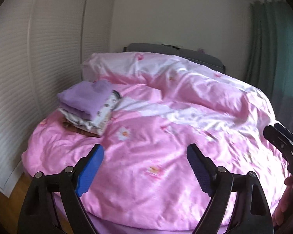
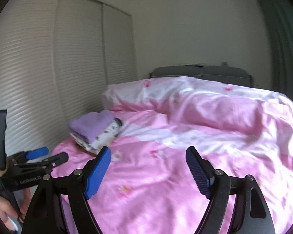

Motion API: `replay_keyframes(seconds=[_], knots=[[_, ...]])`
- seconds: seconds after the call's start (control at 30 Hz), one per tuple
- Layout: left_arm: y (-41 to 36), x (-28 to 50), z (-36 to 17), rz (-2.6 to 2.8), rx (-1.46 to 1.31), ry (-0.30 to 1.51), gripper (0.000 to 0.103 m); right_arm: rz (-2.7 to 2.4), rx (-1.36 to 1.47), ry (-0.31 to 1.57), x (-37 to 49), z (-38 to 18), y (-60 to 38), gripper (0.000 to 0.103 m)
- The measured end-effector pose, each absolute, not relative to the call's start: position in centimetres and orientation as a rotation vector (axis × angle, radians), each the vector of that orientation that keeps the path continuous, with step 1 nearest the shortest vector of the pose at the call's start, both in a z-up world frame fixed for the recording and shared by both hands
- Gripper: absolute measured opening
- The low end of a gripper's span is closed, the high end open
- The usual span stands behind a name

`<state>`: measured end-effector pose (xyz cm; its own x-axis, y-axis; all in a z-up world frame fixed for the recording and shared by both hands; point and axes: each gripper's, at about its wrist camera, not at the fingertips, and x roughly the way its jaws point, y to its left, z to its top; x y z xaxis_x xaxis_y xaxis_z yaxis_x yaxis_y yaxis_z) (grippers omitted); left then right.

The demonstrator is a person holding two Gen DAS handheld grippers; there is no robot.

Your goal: Fold small clothes

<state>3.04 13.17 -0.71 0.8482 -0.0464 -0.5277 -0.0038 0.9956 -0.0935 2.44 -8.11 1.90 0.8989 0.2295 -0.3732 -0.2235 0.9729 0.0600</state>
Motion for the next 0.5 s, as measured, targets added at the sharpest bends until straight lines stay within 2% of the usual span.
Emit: replay_keyframes(seconds=[0.17, 0.3, 0.37, 0.5], knots=[[8.2, 1.4, -1.6, -0.065, -0.023, 0.550, 0.096, 0.126, 0.023, 0.408, -1.1, 1.0, -12.6, 0.084], [6.0, 0.8, -2.3, -0.090, -0.008, 0.537, 0.098, 0.045, 0.052, 0.403, -3.1, 0.2, -15.5, 0.091], [5.1, 0.6, -2.7, -0.098, 0.009, 0.532, 0.103, 0.014, 0.051, 0.400, -3.7, -0.2, -16.4, 0.092], [3.9, 0.0, -3.0, -0.104, 0.033, 0.513, 0.103, -0.022, 0.048, 0.402, -4.6, -0.7, -17.8, 0.092]])
